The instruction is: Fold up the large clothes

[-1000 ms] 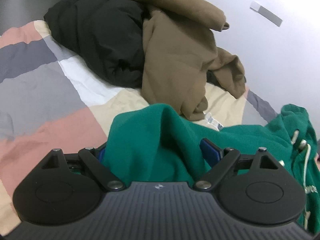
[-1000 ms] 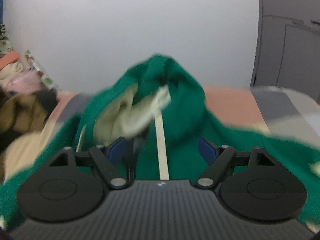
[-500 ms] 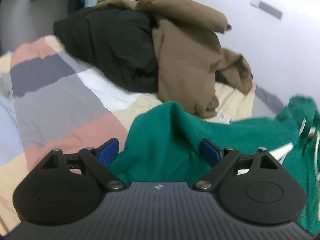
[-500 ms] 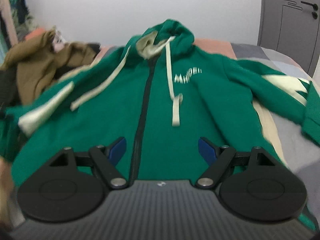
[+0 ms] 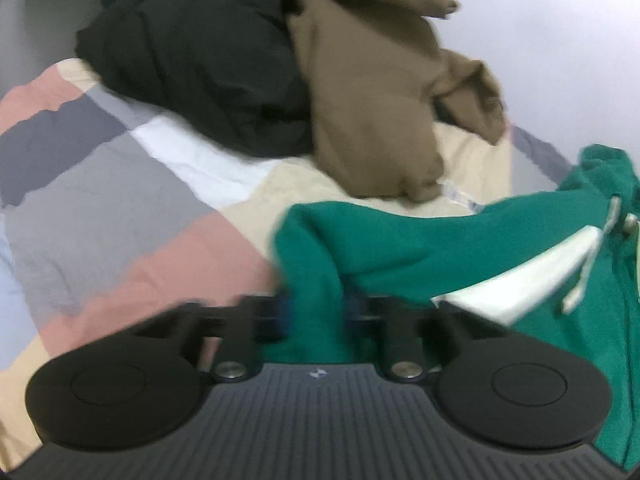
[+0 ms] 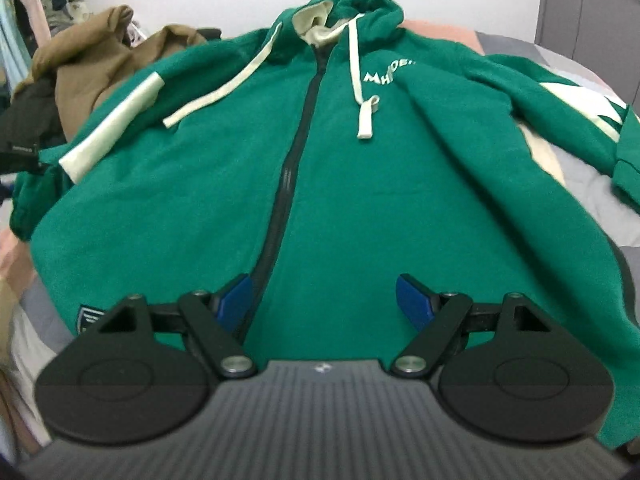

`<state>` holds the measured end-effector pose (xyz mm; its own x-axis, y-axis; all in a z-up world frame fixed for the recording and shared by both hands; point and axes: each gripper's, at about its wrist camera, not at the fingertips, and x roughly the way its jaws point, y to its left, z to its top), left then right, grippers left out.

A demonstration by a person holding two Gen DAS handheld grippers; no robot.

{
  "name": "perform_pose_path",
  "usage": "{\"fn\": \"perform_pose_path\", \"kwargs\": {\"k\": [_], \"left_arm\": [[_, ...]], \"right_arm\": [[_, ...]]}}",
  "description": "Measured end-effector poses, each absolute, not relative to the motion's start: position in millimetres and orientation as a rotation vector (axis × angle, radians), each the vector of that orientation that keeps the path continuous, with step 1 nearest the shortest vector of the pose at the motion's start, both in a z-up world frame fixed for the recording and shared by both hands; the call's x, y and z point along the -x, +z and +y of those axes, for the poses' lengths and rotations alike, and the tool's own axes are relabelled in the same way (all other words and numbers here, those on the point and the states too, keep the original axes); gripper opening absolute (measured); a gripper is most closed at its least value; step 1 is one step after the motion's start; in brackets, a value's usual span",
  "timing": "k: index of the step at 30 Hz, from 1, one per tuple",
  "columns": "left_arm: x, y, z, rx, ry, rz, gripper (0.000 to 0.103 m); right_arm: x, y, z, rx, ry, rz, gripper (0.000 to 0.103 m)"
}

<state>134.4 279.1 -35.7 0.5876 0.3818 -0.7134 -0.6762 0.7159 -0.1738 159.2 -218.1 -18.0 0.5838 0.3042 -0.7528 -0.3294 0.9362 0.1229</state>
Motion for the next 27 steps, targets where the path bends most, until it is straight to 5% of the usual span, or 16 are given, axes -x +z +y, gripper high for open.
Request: {"fn": "perform_pose_path", "kwargs": {"k": [10, 22, 25, 27], "left_arm": [[-111, -14, 336, 0.389, 0.840, 0.438, 0.007], [-137, -57, 357, 0.314, 0.907, 0.619, 0.009], [-133, -54, 350, 0.317, 0.878, 0.639, 0.021], [-131, -50, 342, 0.313, 0.849, 0.665, 0.051]], "right_arm": [[-163, -25, -209, 0.022, 0.385, 0.872, 0.080], [-175, -29, -203, 0.003, 0.373, 0.875, 0.080], [-173, -27, -201, 0.010, 0.385, 0.870, 0.080], [-170, -27, -200, 0.012, 0.395, 0.866, 0.080]]}}
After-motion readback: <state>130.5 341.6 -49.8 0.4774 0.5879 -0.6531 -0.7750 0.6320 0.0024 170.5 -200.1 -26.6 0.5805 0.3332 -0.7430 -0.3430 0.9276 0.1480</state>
